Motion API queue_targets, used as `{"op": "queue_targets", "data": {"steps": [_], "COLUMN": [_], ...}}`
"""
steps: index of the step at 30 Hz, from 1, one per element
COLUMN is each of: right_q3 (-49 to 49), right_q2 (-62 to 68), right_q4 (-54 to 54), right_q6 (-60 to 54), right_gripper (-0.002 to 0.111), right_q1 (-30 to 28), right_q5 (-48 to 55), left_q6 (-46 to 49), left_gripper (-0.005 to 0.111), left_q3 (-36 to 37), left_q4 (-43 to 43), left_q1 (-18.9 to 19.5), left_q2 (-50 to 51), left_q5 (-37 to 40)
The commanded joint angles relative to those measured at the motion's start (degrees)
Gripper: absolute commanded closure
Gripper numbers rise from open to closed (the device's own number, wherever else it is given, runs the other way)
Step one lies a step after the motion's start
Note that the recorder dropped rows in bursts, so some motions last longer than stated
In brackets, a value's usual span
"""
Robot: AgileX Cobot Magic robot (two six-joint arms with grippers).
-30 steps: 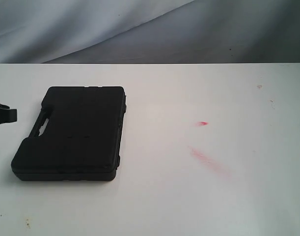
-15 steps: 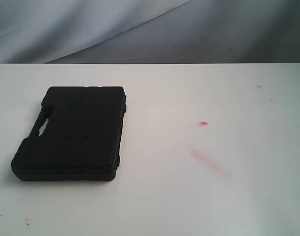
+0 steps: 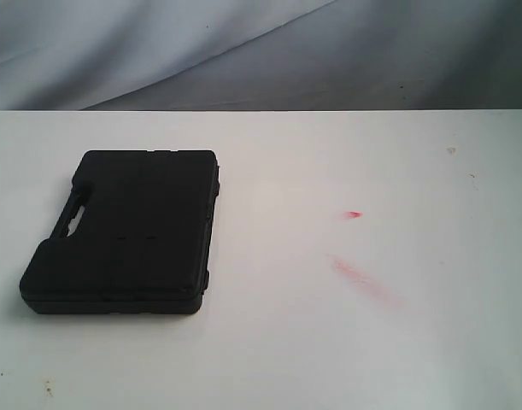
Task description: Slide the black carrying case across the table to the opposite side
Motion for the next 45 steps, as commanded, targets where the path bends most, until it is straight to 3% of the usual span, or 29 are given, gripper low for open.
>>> {"op": "queue_targets", "data": {"steps": [1, 12, 45], "right_q3": [0.2, 0.2, 0.2], "right_q2": [-0.4, -0.4, -0.4], "right_q4": [0.4, 0.4, 0.4], "right_q6": [-0.1, -0.1, -0.1], "right_gripper": [0.108, 0.108, 0.108], "right_q1": [-0.5, -0.5, -0.5], "right_q5": [-0.2, -0.2, -0.2], "left_q6": [-0.9, -0.7, -0.4], "left_gripper": [0.107, 0.107, 0.107], "left_q3": [2.8, 5.3, 5.3], "left_q4": [2.2, 4.1, 5.7], "left_q1": [-0.5, -0.5, -0.5], "left_q2": [-5.2, -18.5, -18.5], "left_q5": [-0.7, -0.3, 6.8]}}
